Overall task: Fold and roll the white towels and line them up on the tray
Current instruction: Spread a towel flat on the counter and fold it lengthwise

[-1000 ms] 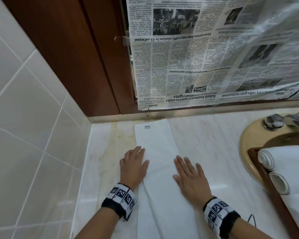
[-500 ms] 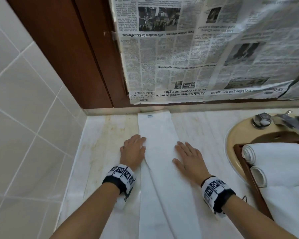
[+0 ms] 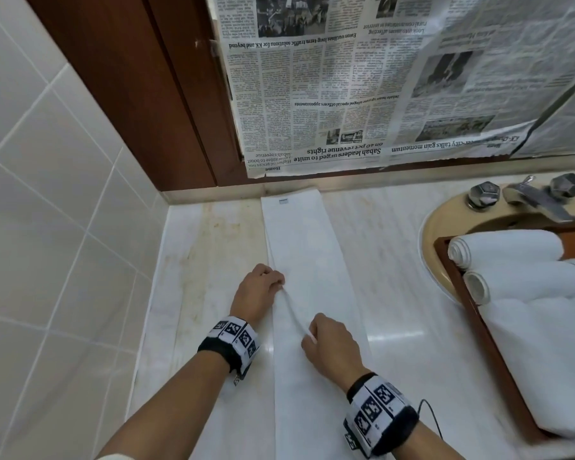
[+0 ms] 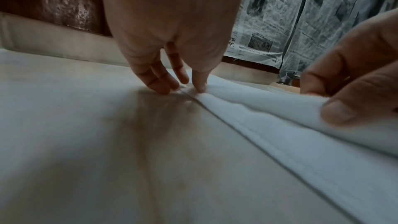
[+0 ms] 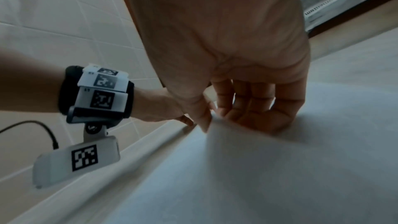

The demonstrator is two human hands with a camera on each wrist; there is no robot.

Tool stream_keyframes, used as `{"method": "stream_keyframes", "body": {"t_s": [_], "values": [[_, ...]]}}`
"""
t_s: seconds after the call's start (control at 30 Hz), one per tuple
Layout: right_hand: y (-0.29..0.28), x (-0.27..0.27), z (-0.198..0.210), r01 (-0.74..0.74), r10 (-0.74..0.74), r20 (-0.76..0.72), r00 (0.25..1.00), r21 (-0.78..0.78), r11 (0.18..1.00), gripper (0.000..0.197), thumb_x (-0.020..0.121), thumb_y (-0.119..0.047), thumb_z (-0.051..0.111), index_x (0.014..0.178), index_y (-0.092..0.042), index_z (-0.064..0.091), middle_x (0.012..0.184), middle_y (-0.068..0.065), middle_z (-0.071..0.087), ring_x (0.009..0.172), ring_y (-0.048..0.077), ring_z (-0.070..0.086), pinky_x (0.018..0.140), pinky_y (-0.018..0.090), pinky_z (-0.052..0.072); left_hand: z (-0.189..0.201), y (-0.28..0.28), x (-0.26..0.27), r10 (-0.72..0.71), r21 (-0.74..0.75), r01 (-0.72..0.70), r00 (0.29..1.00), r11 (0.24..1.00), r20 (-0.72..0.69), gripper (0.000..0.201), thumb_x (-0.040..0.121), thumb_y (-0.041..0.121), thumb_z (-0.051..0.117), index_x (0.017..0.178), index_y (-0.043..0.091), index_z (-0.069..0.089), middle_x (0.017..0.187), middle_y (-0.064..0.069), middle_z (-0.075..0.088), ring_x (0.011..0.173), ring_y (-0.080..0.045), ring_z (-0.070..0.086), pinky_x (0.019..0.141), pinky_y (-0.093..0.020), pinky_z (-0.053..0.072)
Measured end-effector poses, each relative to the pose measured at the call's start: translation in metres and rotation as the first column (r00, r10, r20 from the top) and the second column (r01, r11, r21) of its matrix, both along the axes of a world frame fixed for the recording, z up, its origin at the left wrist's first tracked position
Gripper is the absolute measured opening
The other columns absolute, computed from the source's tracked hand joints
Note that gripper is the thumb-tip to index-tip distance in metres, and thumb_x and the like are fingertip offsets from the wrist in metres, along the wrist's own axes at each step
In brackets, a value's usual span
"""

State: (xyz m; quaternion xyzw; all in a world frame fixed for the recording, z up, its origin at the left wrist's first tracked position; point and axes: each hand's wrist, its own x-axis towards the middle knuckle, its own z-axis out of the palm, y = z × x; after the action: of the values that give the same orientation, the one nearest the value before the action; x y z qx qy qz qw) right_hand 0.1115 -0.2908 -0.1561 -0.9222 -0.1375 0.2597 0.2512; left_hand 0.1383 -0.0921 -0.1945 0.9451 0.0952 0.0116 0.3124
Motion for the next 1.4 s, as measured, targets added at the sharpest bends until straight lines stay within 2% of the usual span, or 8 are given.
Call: {"method": "stream_keyframes", "body": {"t_s": [0.2, 0.33, 0.43, 0.73, 1.0, 1.1, 1.23, 1.4], "values": [[0.018, -0.020, 0.018, 0.014, -0.021, 0.035, 0.999, 0.186, 0.982, 0.017, 0.095, -0.023, 0.057, 0.097, -0.018, 0.041, 0.087, -0.001, 0.053, 0.073, 0.017, 0.048, 0.053, 0.021, 0.031, -0.002, 0.011, -0.008, 0.010, -0.052, -0.008, 0.999, 0.999, 0.044, 0.019, 0.096, 0.006, 0.057, 0.104, 0.012, 0.072, 0.117, -0.004, 0.062, 0.104, -0.022, 0.060, 0.097, -0.034, 0.046], [0.033, -0.034, 0.011, 0.009, -0.008, -0.007, 1.000, 0.262, 0.965, 0.020, 0.095, -0.017, 0.056, 0.106, -0.017, 0.040, 0.081, -0.002, 0.050, 0.066, 0.014, 0.047, 0.058, 0.028, 0.040, 0.000, 0.015, -0.010, 0.023, -0.036, -0.022, 0.999, 0.999, 0.033, 0.020, 0.096, 0.000, 0.053, 0.100, 0.005, 0.071, 0.111, -0.011, 0.065, 0.100, -0.027, 0.062, 0.093, -0.036, 0.048], [0.039, -0.046, -0.003, -0.004, 0.015, -0.046, 0.999, 0.227, 0.974, 0.032, 0.094, -0.018, 0.057, 0.120, -0.017, 0.037, 0.082, -0.002, 0.050, 0.064, 0.011, 0.047, 0.058, 0.025, 0.041, 0.001, 0.019, -0.010, 0.029, -0.023, -0.030, 0.999, 0.999, -0.017, 0.020, 0.096, 0.001, 0.051, 0.097, 0.005, 0.070, 0.105, -0.011, 0.067, 0.097, -0.027, 0.062, 0.087, -0.033, 0.048], [0.054, -0.055, -0.012, -0.107, 0.104, 0.027, 0.994, 0.152, 0.983, 0.035, 0.099, -0.015, 0.046, 0.133, -0.009, 0.049, 0.123, 0.010, 0.058, 0.111, 0.026, 0.055, 0.091, 0.033, 0.044, 0.001, 0.016, -0.015, 0.085, 0.033, -0.084, 0.995, 0.996, -0.043, 0.022, 0.096, 0.001, 0.042, 0.094, 0.006, 0.064, 0.098, -0.007, 0.060, 0.086, -0.022, 0.056, 0.071, -0.027, 0.038], [0.054, -0.054, -0.023, -0.310, 0.309, 0.049, 0.950, 0.013, 0.951, 0.050, 0.097, -0.029, 0.048, 0.145, -0.017, 0.039, 0.119, 0.006, 0.062, 0.112, 0.028, 0.056, 0.096, 0.039, 0.038, 0.003, 0.021, -0.015, 0.143, -0.001, -0.144, 0.986, 0.990, -0.087, 0.022, 0.094, 0.000, 0.043, 0.089, 0.011, 0.061, 0.092, -0.004, 0.061, 0.082, -0.019, 0.056, 0.068, -0.027, 0.042], [0.043, -0.049, -0.020, -0.383, 0.385, -0.022, 0.923, 0.041, 0.923, 0.056, 0.097, -0.037, 0.049, 0.151, -0.027, 0.036, 0.113, 0.003, 0.064, 0.106, 0.023, 0.058, 0.095, 0.034, 0.036, -0.001, 0.025, -0.020, 0.228, -0.084, -0.231, 0.973, 0.969, -0.042, 0.019, 0.096, 0.003, 0.046, 0.086, 0.012, 0.060, 0.088, -0.003, 0.061, 0.081, -0.019, 0.056, 0.067, -0.026, 0.040], [0.022, -0.029, -0.005, -0.262, 0.309, -0.066, 0.949, 0.381, 0.887, 0.036, 0.098, -0.021, 0.054, 0.133, -0.020, 0.061, 0.101, -0.004, 0.060, 0.085, -0.002, 0.052, 0.082, 0.007, 0.037, 0.002, 0.024, -0.026, 0.239, -0.196, -0.237, 0.971, 0.951, -0.016, 0.011, 0.100, 0.019, 0.053, 0.108, 0.013, 0.058, 0.089, -0.001, 0.063, 0.080, -0.019, 0.060, 0.071, -0.030, 0.049], [0.008, 0.045, -0.016, -0.179, 0.128, 0.289, 0.949, 0.158, 0.971, 0.045, 0.095, -0.028, 0.037, 0.131, -0.011, 0.060, 0.129, 0.005, 0.060, 0.117, 0.025, 0.054, 0.095, 0.039, 0.042, -0.004, 0.018, -0.021, 0.222, -0.041, -0.227, 0.970, 0.973, -0.101, 0.015, 0.096, 0.010, 0.055, 0.110, 0.008, 0.057, 0.103, -0.007, 0.055, 0.092, -0.025, 0.056, 0.076, -0.031, 0.044]]}}
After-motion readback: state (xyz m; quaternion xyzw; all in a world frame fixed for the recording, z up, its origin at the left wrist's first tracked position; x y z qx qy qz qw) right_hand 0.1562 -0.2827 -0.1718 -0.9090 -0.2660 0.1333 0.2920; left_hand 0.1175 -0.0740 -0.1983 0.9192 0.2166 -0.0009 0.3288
